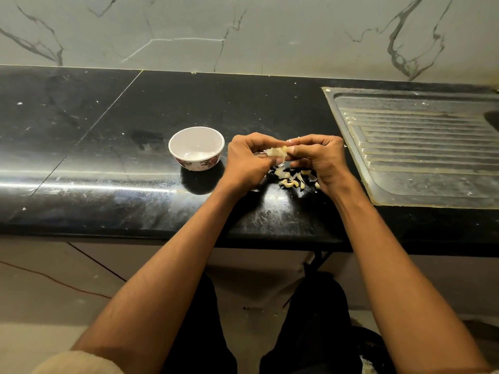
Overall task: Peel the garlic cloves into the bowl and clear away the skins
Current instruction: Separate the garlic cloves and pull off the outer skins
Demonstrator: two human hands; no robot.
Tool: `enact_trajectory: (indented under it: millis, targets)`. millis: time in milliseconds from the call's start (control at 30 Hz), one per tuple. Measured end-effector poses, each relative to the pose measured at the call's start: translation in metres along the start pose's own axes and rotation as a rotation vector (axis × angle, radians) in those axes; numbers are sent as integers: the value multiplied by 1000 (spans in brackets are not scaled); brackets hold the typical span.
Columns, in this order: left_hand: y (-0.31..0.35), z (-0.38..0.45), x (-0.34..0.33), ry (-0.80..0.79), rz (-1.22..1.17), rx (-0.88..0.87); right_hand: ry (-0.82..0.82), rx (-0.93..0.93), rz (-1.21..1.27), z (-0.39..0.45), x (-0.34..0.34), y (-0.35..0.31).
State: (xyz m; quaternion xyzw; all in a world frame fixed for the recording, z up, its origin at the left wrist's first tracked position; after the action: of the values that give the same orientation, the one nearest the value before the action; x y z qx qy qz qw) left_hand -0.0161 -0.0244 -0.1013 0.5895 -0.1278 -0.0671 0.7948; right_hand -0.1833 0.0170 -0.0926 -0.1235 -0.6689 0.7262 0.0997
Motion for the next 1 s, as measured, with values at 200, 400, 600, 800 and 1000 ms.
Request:
enact_trajectory:
  millis: [200, 400, 600, 800, 1000]
  targets:
    - [-2, 1, 1, -19, -40, -19, -42, -23, 39, 1, -2, 1]
    - [-2, 2, 1, -13, -32, -5, -63, -22, 32, 1, -3, -1]
    - [2, 1, 0, -21, -22, -13, -86, 13, -37, 2, -4, -1]
    - [1, 2, 0, -26, -10, -10, -54, 95, -146, -2, -6, -5]
    - [3, 0, -2, -45, -7, 1, -43, 111, -199, -2, -6, -5]
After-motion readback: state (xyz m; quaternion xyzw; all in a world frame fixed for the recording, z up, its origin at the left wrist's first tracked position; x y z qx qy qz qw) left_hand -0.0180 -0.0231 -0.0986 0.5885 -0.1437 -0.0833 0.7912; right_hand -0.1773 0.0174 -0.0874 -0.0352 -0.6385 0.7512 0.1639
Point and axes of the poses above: each hand's wrist, its own z-axis towards the middle knuckle, its own x-axis out of the back of the hand, y = z × x, the point moved 5 cm from there along z, towards the middle knuckle
